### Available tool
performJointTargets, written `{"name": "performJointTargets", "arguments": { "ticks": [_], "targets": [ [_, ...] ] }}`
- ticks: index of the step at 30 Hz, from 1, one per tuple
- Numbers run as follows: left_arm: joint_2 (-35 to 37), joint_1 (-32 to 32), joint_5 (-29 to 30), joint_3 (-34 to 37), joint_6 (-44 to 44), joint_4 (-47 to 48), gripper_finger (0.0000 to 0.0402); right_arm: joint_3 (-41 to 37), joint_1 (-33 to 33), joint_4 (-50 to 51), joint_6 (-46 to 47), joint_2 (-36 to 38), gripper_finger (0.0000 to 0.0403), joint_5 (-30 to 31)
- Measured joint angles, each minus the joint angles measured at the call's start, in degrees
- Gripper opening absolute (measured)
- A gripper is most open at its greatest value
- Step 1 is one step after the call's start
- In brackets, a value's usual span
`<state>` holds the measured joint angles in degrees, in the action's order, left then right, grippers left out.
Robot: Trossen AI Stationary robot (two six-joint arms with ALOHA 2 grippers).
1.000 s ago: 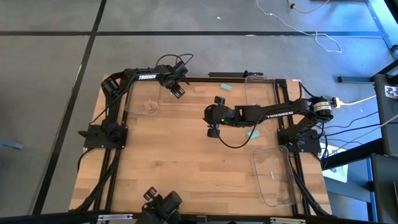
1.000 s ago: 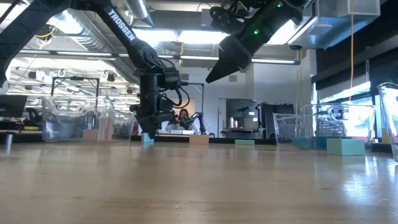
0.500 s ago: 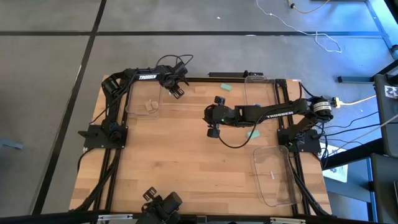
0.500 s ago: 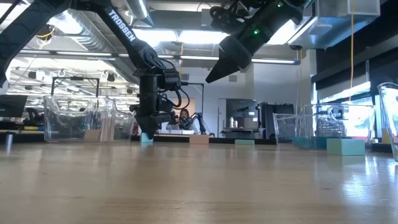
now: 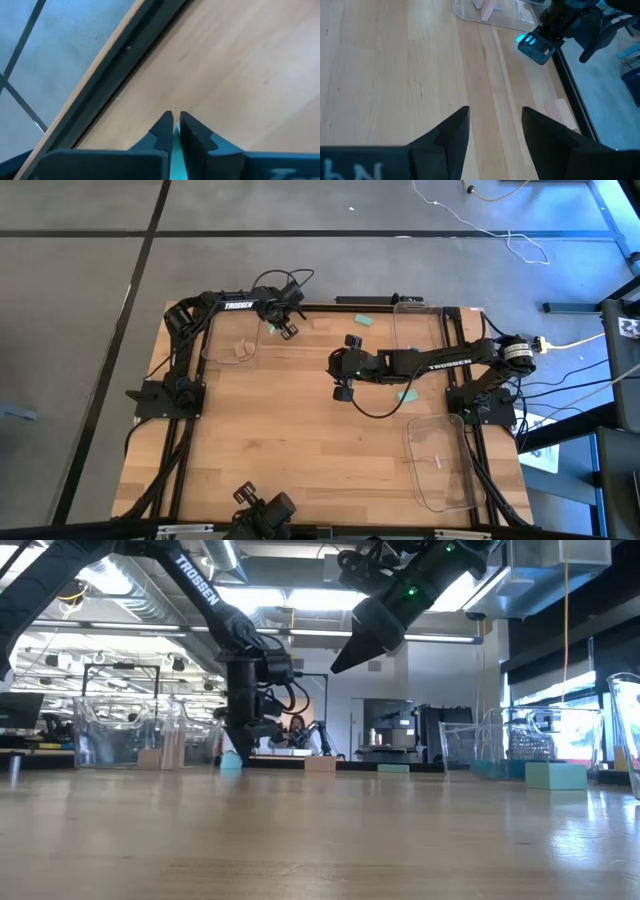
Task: Sort & place blocks by color
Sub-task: Put the top left light blue block into the bottom right transparent bin
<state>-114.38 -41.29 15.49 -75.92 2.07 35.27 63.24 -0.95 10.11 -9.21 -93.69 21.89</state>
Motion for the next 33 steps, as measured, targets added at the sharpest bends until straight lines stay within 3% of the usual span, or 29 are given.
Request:
{"name": "performJointTargets", "arguments": {
  "ticks": [5, 20, 33],
  "targets": [
    [-0.03, 0.84, 0.11, -0.87, 0.18, 0.67, 0.0002, 0.0, 0.0, 0.0, 0.04, 0.0, 0.0181, 0.0],
    [-0.1, 1.26, -3.35, -4.15, 8.98, 3.5, 0.0065, 0.0, 0.0, 0.0, 0.0, 0.0, 0.0181, 0.04],
    [-0.01, 1.37, -2.63, -4.18, 7.63, 4.7, 0.0089, 0.0, 0.0, 0.0, -0.02, 0.0, 0.0181, 0.11]
  ]
}}
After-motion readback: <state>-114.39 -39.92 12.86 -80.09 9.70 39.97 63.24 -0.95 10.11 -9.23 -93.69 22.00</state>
